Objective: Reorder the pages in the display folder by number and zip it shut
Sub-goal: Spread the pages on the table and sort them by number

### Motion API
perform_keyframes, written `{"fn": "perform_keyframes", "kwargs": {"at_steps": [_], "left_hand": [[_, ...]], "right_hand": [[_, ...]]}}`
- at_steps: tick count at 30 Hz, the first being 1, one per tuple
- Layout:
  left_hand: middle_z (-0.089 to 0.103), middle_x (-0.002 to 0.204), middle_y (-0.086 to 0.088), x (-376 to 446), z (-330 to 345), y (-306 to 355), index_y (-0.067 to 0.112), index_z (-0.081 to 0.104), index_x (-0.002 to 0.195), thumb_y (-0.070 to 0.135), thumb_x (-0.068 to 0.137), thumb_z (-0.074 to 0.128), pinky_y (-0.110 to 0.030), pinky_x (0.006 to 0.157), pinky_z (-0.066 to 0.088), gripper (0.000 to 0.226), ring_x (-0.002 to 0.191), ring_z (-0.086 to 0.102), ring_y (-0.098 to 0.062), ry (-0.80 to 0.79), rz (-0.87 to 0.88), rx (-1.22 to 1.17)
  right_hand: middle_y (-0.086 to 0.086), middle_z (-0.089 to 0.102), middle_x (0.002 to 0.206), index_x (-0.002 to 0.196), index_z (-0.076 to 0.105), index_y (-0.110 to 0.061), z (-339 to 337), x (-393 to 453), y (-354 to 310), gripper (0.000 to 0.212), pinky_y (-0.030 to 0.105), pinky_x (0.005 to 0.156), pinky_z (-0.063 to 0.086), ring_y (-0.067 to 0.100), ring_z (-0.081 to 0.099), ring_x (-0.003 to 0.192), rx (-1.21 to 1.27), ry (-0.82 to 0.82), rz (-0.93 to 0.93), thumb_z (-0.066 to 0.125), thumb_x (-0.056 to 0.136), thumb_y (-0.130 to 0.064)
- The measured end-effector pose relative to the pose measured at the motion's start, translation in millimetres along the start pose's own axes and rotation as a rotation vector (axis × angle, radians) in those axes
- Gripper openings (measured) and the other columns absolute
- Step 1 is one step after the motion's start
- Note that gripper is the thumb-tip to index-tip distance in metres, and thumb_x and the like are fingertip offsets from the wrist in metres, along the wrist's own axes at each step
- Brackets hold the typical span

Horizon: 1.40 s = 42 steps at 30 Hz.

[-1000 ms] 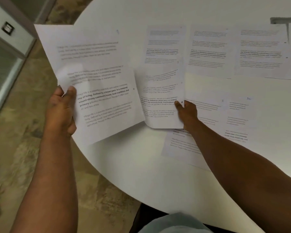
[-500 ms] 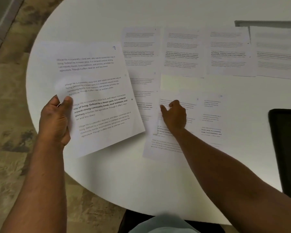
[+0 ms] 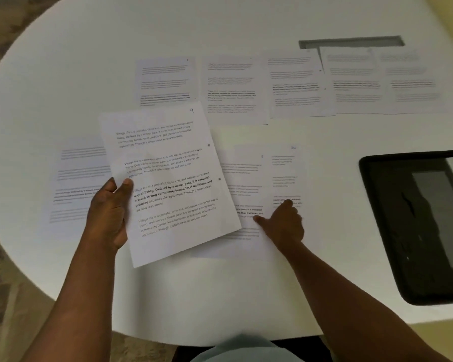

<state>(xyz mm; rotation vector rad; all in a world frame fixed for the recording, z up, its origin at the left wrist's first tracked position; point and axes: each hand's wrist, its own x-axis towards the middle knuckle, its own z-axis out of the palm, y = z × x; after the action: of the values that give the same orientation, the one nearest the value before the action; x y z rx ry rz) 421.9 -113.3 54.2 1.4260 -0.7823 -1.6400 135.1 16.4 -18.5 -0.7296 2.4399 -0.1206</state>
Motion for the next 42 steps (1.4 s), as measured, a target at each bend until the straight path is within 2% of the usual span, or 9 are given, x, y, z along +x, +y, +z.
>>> {"fn": "perform_keyframes", "kwargs": {"at_steps": [4, 11, 17, 21, 25, 30, 34, 38, 42], "left_hand": [[0.068, 0.122, -0.006, -1.7, 9.2, -7.3, 0.014, 0.059, 0.13, 0.012, 0.098, 0.051, -0.042, 0.089, 0.055, 0.033, 0.11, 0.066, -0.024, -0.006, -0.017, 0.039], [0.068, 0.12, -0.007, -5.0, 14.7, -18.3, 0.015, 0.06, 0.129, 0.014, 0.098, 0.052, -0.04, 0.086, 0.057, 0.032, 0.108, 0.067, -0.024, -0.005, -0.053, 0.087], [0.07, 0.117, -0.006, -9.5, 23.6, -25.1, 0.015, 0.061, 0.127, 0.015, 0.097, 0.054, -0.043, 0.092, 0.053, 0.03, 0.108, 0.067, -0.025, -0.016, -0.061, 0.14], [0.072, 0.113, -0.004, -10.7, 26.0, -28.7, 0.017, 0.063, 0.124, 0.016, 0.097, 0.056, -0.04, 0.087, 0.053, 0.028, 0.104, 0.068, -0.024, -0.014, -0.064, 0.164], [0.072, 0.113, -0.004, -11.6, 28.4, -32.2, 0.018, 0.063, 0.124, 0.017, 0.097, 0.055, -0.038, 0.085, 0.053, 0.028, 0.103, 0.069, -0.023, -0.018, -0.071, 0.178], [0.072, 0.113, -0.003, -13.5, 35.5, -39.8, 0.018, 0.063, 0.124, 0.017, 0.097, 0.055, -0.043, 0.093, 0.051, 0.028, 0.104, 0.068, -0.022, -0.032, -0.087, 0.195], [0.072, 0.114, -0.004, -15.3, 46.8, -47.9, 0.019, 0.063, 0.123, 0.016, 0.097, 0.055, -0.044, 0.093, 0.051, 0.027, 0.105, 0.068, -0.024, -0.072, -0.128, 0.191], [0.071, 0.116, -0.006, -15.4, 61.0, -60.7, 0.017, 0.063, 0.124, 0.015, 0.098, 0.054, -0.045, 0.092, 0.051, 0.028, 0.106, 0.068, -0.026, -0.139, -0.184, 0.152], [0.07, 0.118, -0.006, -10.5, 67.8, -85.0, 0.015, 0.063, 0.124, 0.012, 0.098, 0.054, -0.046, 0.098, 0.049, 0.028, 0.11, 0.066, -0.026, -0.21, -0.266, 0.208]], "right_hand": [[0.018, 0.049, 0.135, 0.14, 0.024, 0.001, 1.4, -2.5, -9.0, 0.092, 0.043, 0.097, 0.045, 0.036, 0.048, 0.126, 0.044, -0.013, 0.037, 0.075, 0.079, -0.046], [0.021, 0.035, 0.138, 0.14, 0.018, -0.002, 6.5, -0.7, -15.7, 0.089, 0.037, 0.102, 0.042, 0.036, 0.044, 0.125, 0.078, -0.006, 0.091, 0.076, 0.081, -0.037], [0.02, 0.041, 0.132, 0.138, 0.018, -0.003, 3.8, 4.6, -11.2, 0.096, 0.039, 0.091, 0.049, 0.034, 0.054, 0.117, 0.176, -0.055, 0.164, 0.083, 0.074, -0.032], [0.02, 0.038, 0.136, 0.137, 0.019, -0.002, 5.9, 5.4, -7.8, 0.093, 0.039, 0.099, 0.044, 0.035, 0.044, 0.126, 0.145, -0.038, 0.164, 0.082, 0.076, -0.033], [0.022, 0.034, 0.135, 0.135, 0.018, -0.001, 5.0, 5.3, 0.6, 0.094, 0.037, 0.103, 0.039, 0.032, 0.043, 0.124, 0.088, -0.022, 0.142, 0.082, 0.075, -0.037], [0.021, 0.037, 0.133, 0.136, 0.019, -0.006, -5.5, 6.9, 19.5, 0.098, 0.035, 0.092, 0.048, 0.031, 0.052, 0.116, 0.212, -0.063, 0.219, 0.087, 0.069, -0.028], [0.019, 0.042, 0.132, 0.134, 0.023, -0.005, -13.7, 6.9, 40.3, 0.091, 0.038, 0.093, 0.047, 0.033, 0.053, 0.118, 0.231, -0.067, 0.243, 0.086, 0.071, -0.024], [0.021, 0.04, 0.134, 0.135, 0.021, -0.002, -13.4, 9.5, 50.7, 0.094, 0.035, 0.1, 0.043, 0.031, 0.05, 0.121, 0.167, -0.042, 0.222, 0.085, 0.071, -0.03], [0.022, 0.038, 0.133, 0.135, 0.021, -0.002, -8.0, 9.2, 49.8, 0.093, 0.035, 0.098, 0.046, 0.03, 0.051, 0.118, 0.207, -0.031, 0.218, 0.085, 0.072, -0.025]]}}
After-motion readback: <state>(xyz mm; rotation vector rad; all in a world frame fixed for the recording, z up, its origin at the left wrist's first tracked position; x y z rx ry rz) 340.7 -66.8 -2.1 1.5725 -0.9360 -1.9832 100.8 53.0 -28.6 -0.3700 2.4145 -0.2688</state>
